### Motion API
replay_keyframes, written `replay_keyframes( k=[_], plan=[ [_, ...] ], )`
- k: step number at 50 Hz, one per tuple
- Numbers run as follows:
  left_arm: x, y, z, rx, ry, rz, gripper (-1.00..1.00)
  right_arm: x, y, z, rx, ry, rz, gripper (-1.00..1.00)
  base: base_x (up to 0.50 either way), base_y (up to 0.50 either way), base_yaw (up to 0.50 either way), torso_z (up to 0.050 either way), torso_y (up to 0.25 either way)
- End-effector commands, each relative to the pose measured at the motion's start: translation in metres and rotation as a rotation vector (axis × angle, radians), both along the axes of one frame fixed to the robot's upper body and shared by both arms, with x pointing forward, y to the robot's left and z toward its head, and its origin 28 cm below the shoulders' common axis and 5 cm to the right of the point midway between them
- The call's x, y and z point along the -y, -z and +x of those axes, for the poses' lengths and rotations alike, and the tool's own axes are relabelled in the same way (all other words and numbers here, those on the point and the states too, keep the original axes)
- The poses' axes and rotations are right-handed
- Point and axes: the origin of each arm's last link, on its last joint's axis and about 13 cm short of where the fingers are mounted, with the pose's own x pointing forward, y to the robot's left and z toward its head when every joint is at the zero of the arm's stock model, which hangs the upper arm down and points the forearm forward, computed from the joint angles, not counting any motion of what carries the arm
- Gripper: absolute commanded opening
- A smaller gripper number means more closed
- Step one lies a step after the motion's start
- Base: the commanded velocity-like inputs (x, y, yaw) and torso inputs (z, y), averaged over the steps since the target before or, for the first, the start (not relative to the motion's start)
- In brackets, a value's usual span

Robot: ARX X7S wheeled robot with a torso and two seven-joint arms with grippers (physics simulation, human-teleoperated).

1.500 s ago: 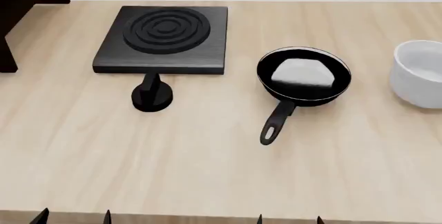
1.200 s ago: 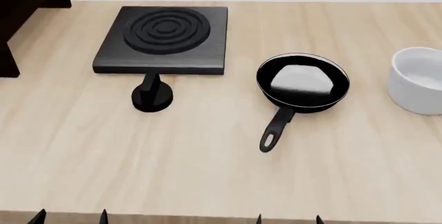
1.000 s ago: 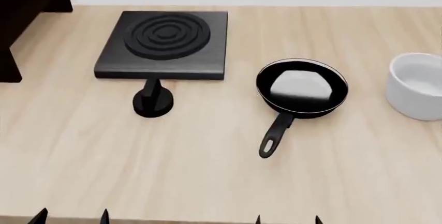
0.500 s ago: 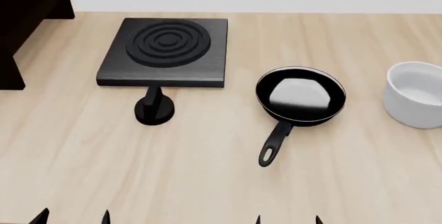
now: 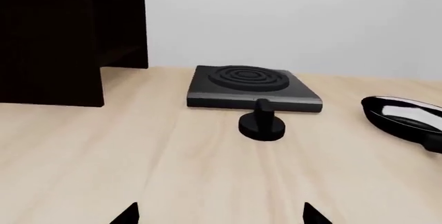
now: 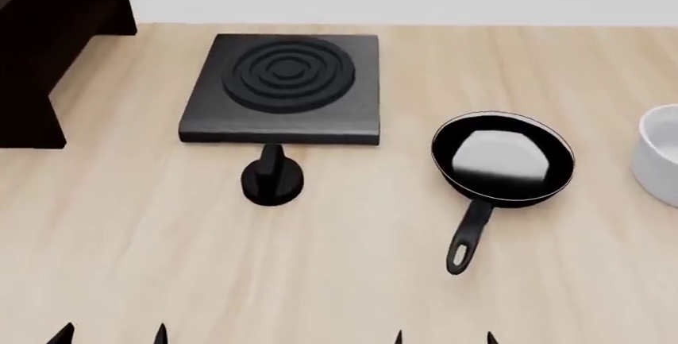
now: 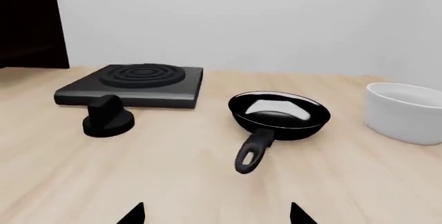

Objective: Put the frying pan on the cabinet shelf.

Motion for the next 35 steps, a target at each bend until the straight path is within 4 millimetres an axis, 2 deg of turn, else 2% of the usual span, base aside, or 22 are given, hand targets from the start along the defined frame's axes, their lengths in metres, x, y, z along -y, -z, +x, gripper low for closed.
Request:
replay_keyframes(
  k=[1, 13, 29, 32, 34, 35],
  plan=[
    [-0.001, 0.0, 0.0, -0.002, -0.003, -0.002, 1.0, -0.001, 0.0, 0.0, 0.003, 0.009, 0.004, 1.0, 0.23, 0.5, 0.0, 0.0, 0.0],
    [-0.001, 0.0, 0.0, -0.002, 0.005, -0.003, 1.0, 0.0, 0.0, 0.0, 0.019, 0.011, -0.023, 1.0, 0.29, 0.45, 0.0, 0.0, 0.0],
    [-0.001, 0.0, 0.0, -0.001, 0.017, -0.004, 1.0, 0.0, -0.001, 0.0, -0.001, 0.024, -0.058, 1.0, 0.45, 0.03, 0.0, 0.0, 0.0],
    [0.005, -0.008, 0.001, 0.005, 0.026, 0.013, 1.0, 0.0, -0.001, 0.0, -0.001, 0.025, -0.059, 1.0, 0.5, 0.0, 0.0, 0.0, 0.0],
    [0.004, 0.002, 0.008, 0.09, 0.044, -0.018, 1.0, 0.0, -0.001, 0.0, -0.003, 0.024, -0.064, 1.0, 0.5, 0.0, 0.0, 0.0, 0.0],
    [0.006, -0.014, 0.004, 0.06, -0.006, 0.0, 1.0, 0.0, -0.001, 0.0, -0.004, 0.022, -0.063, 1.0, 0.5, 0.0, 0.0, 0.0, 0.0]
  ],
)
